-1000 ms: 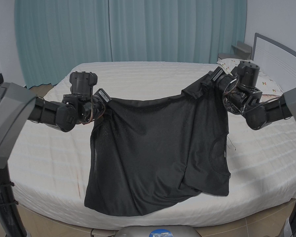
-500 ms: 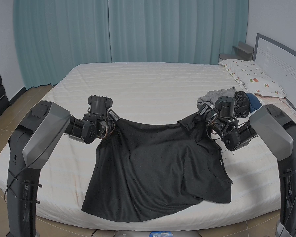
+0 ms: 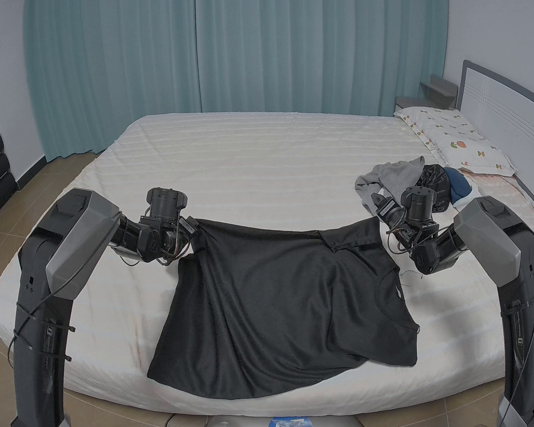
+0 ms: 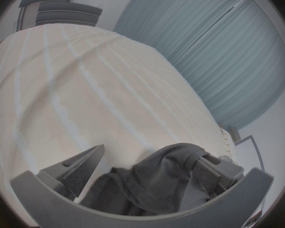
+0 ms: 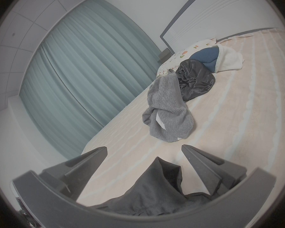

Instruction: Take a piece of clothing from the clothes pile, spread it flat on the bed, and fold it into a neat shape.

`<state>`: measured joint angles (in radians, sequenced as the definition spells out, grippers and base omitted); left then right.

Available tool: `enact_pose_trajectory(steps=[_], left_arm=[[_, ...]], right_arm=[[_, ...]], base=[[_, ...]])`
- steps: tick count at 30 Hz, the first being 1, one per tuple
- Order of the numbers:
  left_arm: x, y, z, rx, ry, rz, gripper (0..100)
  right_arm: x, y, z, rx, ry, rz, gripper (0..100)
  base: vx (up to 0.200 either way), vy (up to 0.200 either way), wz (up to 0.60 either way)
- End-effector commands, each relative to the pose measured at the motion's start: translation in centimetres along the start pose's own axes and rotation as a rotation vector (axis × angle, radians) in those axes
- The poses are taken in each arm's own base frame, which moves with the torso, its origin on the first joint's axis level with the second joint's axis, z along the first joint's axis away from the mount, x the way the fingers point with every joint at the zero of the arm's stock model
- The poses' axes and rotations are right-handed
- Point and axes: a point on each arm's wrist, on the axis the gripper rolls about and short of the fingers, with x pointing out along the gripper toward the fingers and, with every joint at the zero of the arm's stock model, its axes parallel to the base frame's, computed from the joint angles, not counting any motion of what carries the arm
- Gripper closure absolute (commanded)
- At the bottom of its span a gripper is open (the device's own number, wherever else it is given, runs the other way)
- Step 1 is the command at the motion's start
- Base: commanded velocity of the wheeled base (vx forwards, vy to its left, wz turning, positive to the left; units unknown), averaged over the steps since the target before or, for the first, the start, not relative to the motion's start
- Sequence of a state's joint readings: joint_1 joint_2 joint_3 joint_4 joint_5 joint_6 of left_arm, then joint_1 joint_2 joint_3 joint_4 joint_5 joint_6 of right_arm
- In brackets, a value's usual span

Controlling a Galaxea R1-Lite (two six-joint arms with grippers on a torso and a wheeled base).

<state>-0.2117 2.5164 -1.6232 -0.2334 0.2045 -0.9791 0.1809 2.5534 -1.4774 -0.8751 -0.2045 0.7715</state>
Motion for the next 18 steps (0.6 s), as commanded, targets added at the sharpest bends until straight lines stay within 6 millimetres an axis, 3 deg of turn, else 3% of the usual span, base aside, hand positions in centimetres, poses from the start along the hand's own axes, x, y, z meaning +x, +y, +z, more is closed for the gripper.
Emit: enact_pose_trajectory(steps=[1, 4, 7, 13, 18], left_arm=[[-0.3, 1.2, 2.1, -0.033, 0.005, 0.043, 0], [-0.4, 2.2, 2.2, -0.020, 0.059, 0.109, 0], [-1.0, 2.2, 2.5, -0.024, 0.096, 0.106, 0], [-4.3, 2.2, 3.2, -0.041, 0.293, 0.036, 0], [-5.0, 3.3, 4.3, -0.070, 0.303, 0.037, 0]], right_arm=[[-0.1, -1.0, 1.4, 0.019, -0.013, -0.035, 0], [-0.4, -2.2, 1.0, 0.017, 0.017, -0.054, 0], [-0.6, -2.1, 1.3, 0.026, 0.022, -0.045, 0], [-3.4, -1.3, 2.1, 0.106, 0.120, -0.001, 0], [-5.4, -0.7, 2.8, 0.114, 0.206, 0.046, 0]], base=[[0.000, 0.000, 0.00], [0.000, 0.000, 0.00], [0.000, 0.000, 0.00], [0.000, 0.000, 0.00], [0.000, 0.000, 0.00]])
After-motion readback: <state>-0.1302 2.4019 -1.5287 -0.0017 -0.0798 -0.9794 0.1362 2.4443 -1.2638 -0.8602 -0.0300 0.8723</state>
